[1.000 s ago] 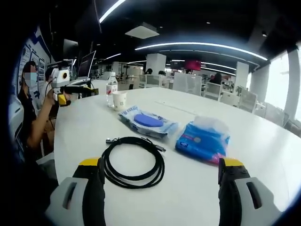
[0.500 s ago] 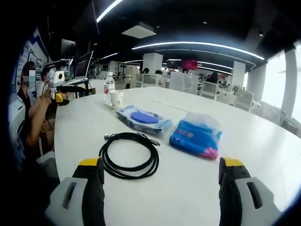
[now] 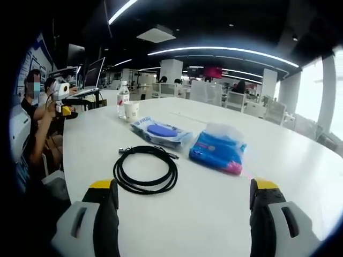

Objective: Arrange the tabletop items into an orderly group along one side of the table until the central work area is clear of visible clutter.

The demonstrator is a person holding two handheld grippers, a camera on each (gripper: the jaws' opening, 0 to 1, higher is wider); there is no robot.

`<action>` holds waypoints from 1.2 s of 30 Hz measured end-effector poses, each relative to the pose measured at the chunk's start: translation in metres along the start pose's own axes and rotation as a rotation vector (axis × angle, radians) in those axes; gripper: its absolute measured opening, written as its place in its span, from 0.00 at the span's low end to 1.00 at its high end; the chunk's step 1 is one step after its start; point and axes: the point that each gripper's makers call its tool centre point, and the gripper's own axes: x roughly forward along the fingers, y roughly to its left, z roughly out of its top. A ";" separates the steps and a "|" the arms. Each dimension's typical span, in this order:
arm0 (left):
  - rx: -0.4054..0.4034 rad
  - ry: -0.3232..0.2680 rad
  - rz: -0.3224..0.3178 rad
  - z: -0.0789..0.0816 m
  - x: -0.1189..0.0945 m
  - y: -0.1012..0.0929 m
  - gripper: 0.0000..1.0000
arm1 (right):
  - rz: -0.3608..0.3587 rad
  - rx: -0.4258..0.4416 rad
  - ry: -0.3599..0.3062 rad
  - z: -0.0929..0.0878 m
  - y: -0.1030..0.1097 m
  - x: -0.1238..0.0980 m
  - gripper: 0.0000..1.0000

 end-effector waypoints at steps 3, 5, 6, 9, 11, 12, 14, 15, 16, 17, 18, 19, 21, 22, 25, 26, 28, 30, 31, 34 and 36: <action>0.002 0.001 -0.001 -0.004 -0.003 0.000 1.00 | -0.002 0.004 0.000 -0.002 -0.001 -0.002 1.00; 0.000 0.002 0.000 -0.006 -0.006 0.002 1.00 | -0.003 0.006 0.005 -0.003 -0.001 -0.003 1.00; 0.001 0.001 -0.001 -0.007 -0.007 0.002 1.00 | -0.001 0.006 0.004 -0.003 0.000 -0.004 1.00; 0.000 -0.003 0.003 -0.010 -0.011 0.002 1.00 | 0.001 0.010 0.003 -0.005 -0.001 -0.007 1.00; 0.002 -0.003 0.002 -0.011 -0.012 0.002 1.00 | 0.008 0.013 0.004 -0.008 0.000 -0.008 1.00; 0.002 -0.001 0.003 -0.013 -0.013 0.002 1.00 | 0.015 0.016 0.006 -0.009 0.000 -0.008 1.00; 0.005 0.014 0.002 -0.019 -0.016 0.003 1.00 | 0.015 0.022 0.010 -0.012 0.001 -0.009 1.00; 0.005 0.021 0.004 -0.022 -0.017 0.004 1.00 | 0.012 0.023 0.011 -0.013 0.000 -0.010 1.00; 0.004 0.024 0.007 -0.023 -0.019 0.005 1.00 | 0.013 0.021 0.013 -0.015 0.000 -0.011 1.00; 0.003 0.022 0.015 -0.025 -0.021 0.008 1.00 | 0.014 0.025 0.014 -0.017 0.000 -0.011 1.00; 0.001 0.020 0.018 -0.025 -0.023 0.009 1.00 | 0.014 0.026 0.016 -0.018 0.001 -0.012 1.00; 0.000 0.019 0.018 -0.026 -0.024 0.009 1.00 | 0.015 0.026 0.017 -0.019 0.001 -0.012 1.00; -0.002 0.016 0.024 -0.027 -0.026 0.011 1.00 | 0.018 0.026 0.019 -0.020 0.001 -0.013 1.00; 0.005 0.018 0.025 -0.027 -0.028 0.011 1.00 | 0.022 0.022 0.018 -0.020 0.002 -0.015 1.00; 0.014 0.007 0.020 -0.028 -0.031 0.009 1.00 | 0.028 0.012 0.018 -0.021 0.004 -0.017 1.00; 0.019 0.004 0.019 -0.028 -0.032 0.009 1.00 | 0.031 0.006 0.021 -0.022 0.005 -0.018 1.00; 0.022 0.004 0.019 -0.030 -0.034 0.010 1.00 | 0.035 0.000 0.028 -0.025 0.007 -0.019 1.00; 0.017 0.015 0.026 -0.033 -0.036 0.013 1.00 | 0.027 -0.001 0.037 -0.028 0.006 -0.019 1.00; 0.015 0.017 0.029 -0.034 -0.036 0.013 1.00 | 0.023 -0.006 0.039 -0.028 0.005 -0.020 1.00; 0.017 0.026 0.032 -0.037 -0.039 0.015 1.00 | 0.018 -0.004 0.040 -0.029 0.004 -0.023 1.00; 0.021 0.023 0.027 -0.038 -0.040 0.014 1.00 | 0.009 -0.002 0.036 -0.029 0.002 -0.024 1.00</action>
